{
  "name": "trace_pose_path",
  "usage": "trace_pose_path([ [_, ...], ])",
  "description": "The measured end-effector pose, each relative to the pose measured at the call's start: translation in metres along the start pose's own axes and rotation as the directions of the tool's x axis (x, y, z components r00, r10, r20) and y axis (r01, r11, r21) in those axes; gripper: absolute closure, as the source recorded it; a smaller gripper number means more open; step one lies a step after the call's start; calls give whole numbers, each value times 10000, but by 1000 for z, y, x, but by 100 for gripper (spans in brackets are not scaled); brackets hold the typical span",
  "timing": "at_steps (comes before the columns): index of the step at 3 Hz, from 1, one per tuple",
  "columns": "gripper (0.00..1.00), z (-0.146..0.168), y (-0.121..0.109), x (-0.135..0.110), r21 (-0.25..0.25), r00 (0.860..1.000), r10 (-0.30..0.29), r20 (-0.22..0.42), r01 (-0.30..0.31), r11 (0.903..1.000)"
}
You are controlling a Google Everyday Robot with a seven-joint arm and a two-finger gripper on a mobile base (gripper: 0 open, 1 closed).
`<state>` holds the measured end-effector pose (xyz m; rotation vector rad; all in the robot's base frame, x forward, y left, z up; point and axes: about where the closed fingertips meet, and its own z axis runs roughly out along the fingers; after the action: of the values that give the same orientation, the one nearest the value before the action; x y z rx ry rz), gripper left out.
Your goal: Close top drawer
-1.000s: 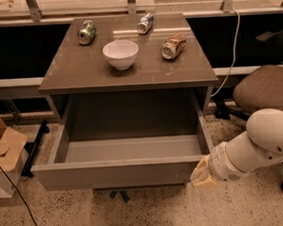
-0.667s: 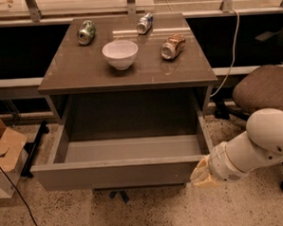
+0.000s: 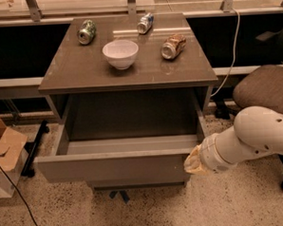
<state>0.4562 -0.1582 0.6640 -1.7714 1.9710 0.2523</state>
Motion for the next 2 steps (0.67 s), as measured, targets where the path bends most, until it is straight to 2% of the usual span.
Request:
trace_pose_path([
  [1, 100, 0, 0, 0, 0, 10000, 0, 0, 0, 10000],
  [2, 100, 3, -46, -8, 878, 9961, -417, 783, 348, 9955],
])
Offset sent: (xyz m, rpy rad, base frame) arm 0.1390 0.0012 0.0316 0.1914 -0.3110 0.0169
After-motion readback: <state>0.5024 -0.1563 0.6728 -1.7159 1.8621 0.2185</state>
